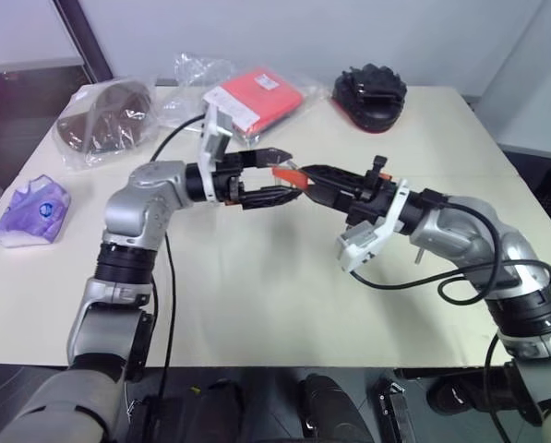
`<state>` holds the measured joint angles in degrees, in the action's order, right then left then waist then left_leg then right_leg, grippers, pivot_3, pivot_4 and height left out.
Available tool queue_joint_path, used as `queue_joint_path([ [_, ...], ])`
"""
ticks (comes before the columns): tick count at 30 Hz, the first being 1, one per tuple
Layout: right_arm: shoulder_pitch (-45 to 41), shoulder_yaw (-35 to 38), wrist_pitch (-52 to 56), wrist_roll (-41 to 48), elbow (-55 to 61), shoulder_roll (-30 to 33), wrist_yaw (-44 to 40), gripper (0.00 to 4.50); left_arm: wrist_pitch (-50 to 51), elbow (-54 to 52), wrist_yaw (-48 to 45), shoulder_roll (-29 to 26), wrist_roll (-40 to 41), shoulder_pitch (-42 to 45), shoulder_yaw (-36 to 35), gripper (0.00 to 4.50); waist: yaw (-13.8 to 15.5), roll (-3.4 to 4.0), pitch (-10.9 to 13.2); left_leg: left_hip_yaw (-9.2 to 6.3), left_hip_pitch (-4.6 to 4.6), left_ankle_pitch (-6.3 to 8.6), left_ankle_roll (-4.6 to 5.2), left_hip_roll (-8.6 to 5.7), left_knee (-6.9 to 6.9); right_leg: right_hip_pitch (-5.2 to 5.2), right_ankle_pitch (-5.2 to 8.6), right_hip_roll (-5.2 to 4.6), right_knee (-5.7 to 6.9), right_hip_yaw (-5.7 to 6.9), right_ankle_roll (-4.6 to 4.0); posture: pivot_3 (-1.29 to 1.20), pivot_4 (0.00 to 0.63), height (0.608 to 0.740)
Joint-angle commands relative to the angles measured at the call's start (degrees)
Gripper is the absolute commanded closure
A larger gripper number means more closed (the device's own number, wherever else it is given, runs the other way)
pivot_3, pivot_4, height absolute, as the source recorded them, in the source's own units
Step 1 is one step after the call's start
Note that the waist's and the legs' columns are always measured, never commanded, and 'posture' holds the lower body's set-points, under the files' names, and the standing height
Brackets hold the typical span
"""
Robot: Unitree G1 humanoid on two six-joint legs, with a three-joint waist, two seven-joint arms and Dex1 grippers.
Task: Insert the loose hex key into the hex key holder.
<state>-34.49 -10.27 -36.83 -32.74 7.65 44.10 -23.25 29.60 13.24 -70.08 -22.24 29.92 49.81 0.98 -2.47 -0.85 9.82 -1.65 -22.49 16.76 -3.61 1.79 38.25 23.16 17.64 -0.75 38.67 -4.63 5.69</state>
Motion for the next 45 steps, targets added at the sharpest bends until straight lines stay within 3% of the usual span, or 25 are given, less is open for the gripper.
queue_joint_path([
  [1, -0.76, 2.07, -0.21, 1.58, 1.67, 0.67, -0.18, 3.52, 0.11, -2.17, 0.34, 0.11, 1.52, 0.17, -1.02, 0.0, 0.0, 0.0, 0.0, 0.0, 0.0, 0.0, 0.0, 0.0, 0.0, 0.0, 0.0, 0.0, 0.0, 0.0, 0.0, 0.0, 0.15, 0.74],
  [4, -0.69, 2.19, -0.11, 1.83, 1.72, 0.6, -0.41, 3.52, 0.29, -2.63, 0.35, -0.04, 1.82, -0.19, -0.66, 0.0, 0.0, 0.0, 0.0, 0.0, 0.0, 0.0, 0.0, 0.0, 0.0, 0.0, 0.0, 0.0, 0.01, 0.0, 0.0, 0.0, 0.15, 0.74],
  [7, -0.63, 2.26, -0.09, 2.06, 1.75, 0.55, -0.6, 3.52, 0.62, -3.15, 0.0, -0.25, 1.94, -0.54, -0.31, 0.85, 0.0, 0.0, 0.0, 0.0, 0.0, -0.01, -0.01, 0.0, 0.0, 0.0, 0.0, 0.0, 0.02, 0.0, 0.0, 0.0, 0.15, 0.74],
  [13, -0.95, 2.66, 0.4, 2.45, 1.58, 0.52, -0.81, 3.52, 1.63, -4.5, -0.64, -0.94, 1.57, -1.51, 0.6, 3.86, -0.01, 0.0, 0.0, 0.0, 0.01, -0.01, -0.01, 0.0, 0.0, 0.0, 0.0, 0.0, 0.02, 0.0, 0.0, 0.0, 0.15, 0.74],
  [42, 1.61, 1.96, 1.27, 2.14, 3.63, -0.01, -2.62, 3.52, 2.51, -4.52, 2.94, 1.58, 3.86, 0.23, -1.22, 3.86, 0.01, 0.0, 0.0, 0.01, 0.03, -0.02, -0.02, 0.0, 0.02, 0.0, 0.0, 0.0, 0.1, 0.0, 0.0, 0.0, 0.15, 0.74],
  [45, 2.06, 1.92, 1.26, 1.98, 3.84, -0.04, -2.73, 3.52, 2.43, -4.42, 2.75, 1.75, 4.0, 0.4, -1.25, 4.49, 0.01, 0.0, 0.0, 0.01, 0.03, -0.02, -0.02, 0.0, 0.02, 0.0, 0.0, 0.0, 0.1, 0.0, 0.0, 0.0, 0.15, 0.74],
])
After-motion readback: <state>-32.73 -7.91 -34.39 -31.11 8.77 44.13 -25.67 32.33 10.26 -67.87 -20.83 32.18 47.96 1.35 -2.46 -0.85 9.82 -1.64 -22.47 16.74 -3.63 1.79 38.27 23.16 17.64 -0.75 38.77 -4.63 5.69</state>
